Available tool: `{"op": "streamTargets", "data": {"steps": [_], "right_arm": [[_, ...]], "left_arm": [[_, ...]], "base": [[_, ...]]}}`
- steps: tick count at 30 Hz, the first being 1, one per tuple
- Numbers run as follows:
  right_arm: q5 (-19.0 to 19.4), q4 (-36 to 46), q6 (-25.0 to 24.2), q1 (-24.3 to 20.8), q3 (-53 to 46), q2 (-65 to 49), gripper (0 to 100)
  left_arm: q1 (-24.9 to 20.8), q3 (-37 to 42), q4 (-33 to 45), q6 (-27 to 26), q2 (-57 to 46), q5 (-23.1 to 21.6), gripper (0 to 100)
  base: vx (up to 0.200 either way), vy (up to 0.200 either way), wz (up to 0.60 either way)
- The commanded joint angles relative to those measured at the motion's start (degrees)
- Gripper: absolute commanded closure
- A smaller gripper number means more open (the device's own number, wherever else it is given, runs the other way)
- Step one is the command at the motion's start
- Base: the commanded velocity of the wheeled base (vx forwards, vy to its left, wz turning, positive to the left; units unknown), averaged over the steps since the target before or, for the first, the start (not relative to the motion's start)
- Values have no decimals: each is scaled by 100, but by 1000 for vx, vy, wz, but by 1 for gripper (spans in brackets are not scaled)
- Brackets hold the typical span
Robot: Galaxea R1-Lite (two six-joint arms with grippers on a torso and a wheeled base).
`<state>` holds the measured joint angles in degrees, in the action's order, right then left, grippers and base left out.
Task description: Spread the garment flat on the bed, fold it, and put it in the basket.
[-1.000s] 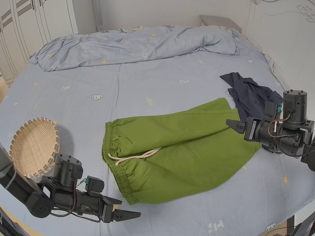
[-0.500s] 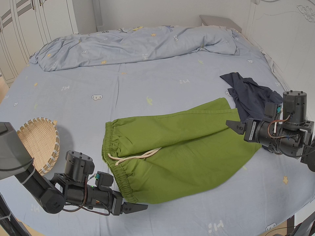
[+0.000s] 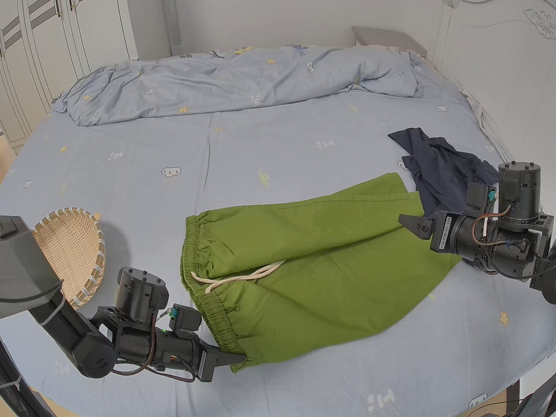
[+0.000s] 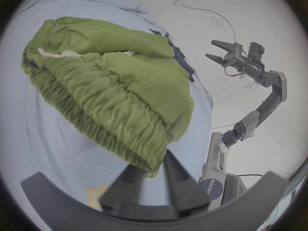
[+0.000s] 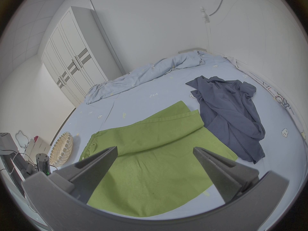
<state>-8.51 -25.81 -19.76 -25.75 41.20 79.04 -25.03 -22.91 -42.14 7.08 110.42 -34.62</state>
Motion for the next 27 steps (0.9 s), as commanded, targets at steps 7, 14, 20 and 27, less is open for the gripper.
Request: {"op": "streamTargets", "data": {"steps": [7, 14, 20, 27], "right_arm": [[-10, 14, -1, -1, 19, 6, 0], [403, 1561, -54, 61, 547, -29, 0], [1791, 3240, -265, 790, 1267, -65, 0], [2468, 3811, -212, 1485, 1355, 305, 0]], "left_arm": [[279, 506, 4, 74, -451, -53, 100], [1000, 673, 1006, 962, -1656, -62, 100], [1808, 673, 2738, 469, -2280, -62, 100], [3153, 656, 3186, -981, -1849, -308, 100]], "base": [[0, 0, 0], [0, 0, 0], [0, 0, 0], [0, 0, 0]]}}
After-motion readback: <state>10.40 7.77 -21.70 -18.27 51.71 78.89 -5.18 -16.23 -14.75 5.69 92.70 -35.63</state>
